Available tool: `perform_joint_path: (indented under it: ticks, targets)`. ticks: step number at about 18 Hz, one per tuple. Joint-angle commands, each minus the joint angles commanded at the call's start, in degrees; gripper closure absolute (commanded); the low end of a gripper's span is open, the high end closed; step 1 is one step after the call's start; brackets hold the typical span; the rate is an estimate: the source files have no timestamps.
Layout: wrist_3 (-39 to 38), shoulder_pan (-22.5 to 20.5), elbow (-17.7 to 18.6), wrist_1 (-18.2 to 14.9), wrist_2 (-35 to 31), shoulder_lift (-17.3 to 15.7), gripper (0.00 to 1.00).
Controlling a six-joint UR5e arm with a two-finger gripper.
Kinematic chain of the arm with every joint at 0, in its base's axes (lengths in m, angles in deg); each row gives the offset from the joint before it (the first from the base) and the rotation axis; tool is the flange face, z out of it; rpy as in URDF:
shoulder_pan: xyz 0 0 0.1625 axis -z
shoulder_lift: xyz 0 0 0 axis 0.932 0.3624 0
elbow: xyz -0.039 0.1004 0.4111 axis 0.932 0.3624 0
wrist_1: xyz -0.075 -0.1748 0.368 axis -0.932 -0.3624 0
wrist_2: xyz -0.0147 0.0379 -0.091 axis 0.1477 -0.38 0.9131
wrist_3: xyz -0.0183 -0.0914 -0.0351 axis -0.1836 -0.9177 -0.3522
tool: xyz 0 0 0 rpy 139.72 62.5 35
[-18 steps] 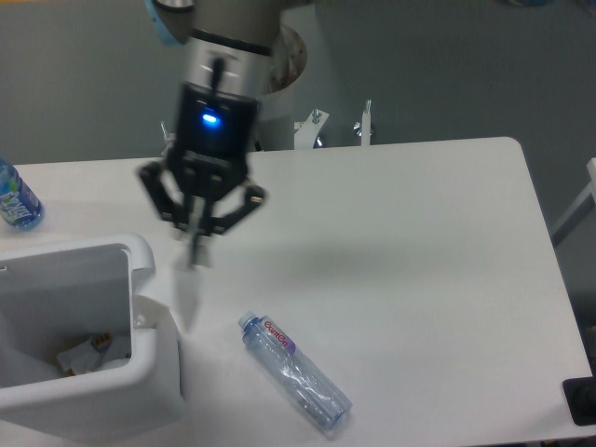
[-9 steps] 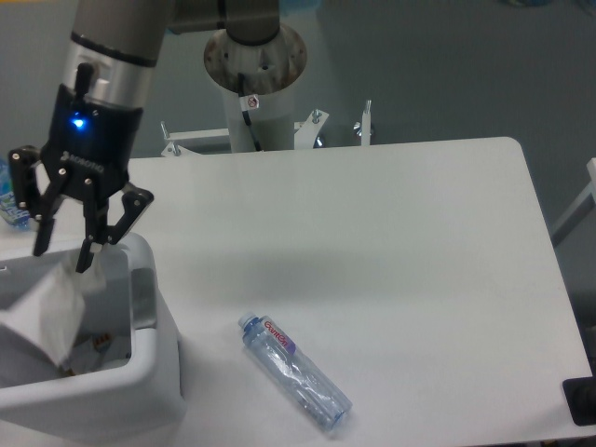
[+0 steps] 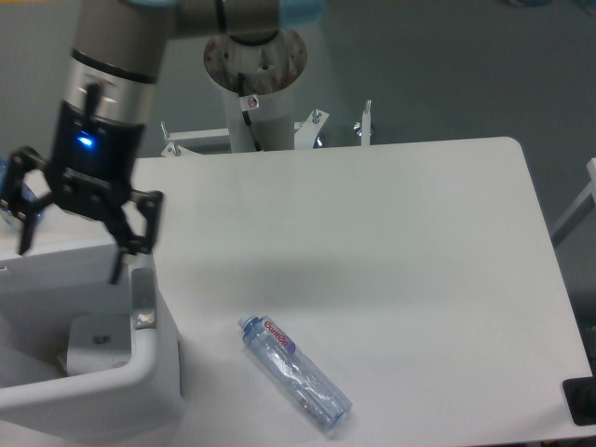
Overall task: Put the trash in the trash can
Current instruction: 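Open the gripper to drop the bag into the bin, then move the gripper over the clear water bottle and descend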
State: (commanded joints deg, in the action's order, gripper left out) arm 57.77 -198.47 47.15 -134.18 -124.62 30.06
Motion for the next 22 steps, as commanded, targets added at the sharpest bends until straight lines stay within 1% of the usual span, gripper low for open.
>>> perform_joint_path:
  ticks: [3,6,10,12,14,19,20,22]
  targets:
    - [-1.0,-3.0,-0.2,0.0,-2.1,4.3,0.00]
    - [-1.0,-5.2,-0.2,0.0,-6.2,8.8,0.00]
    - [-0.4,-6.7,-0.1,0.1,-12.0,14.5,0.00]
    - [-0.5,-6.8,-1.3,0.0,-13.6,17.7,0.00]
    - [-0.7,-6.8,-2.0,0.1,-16.2,19.7,0.00]
    - [-1.5,-6.7,-4.7,0.3,-18.2,24.9,0.00]
    - [-1.8,-6.5,-5.2,0.3,-19.6,25.6,0.00]
    - [-1.9,-6.3,-5.5,0.3,-20.2,26.0,0.00]
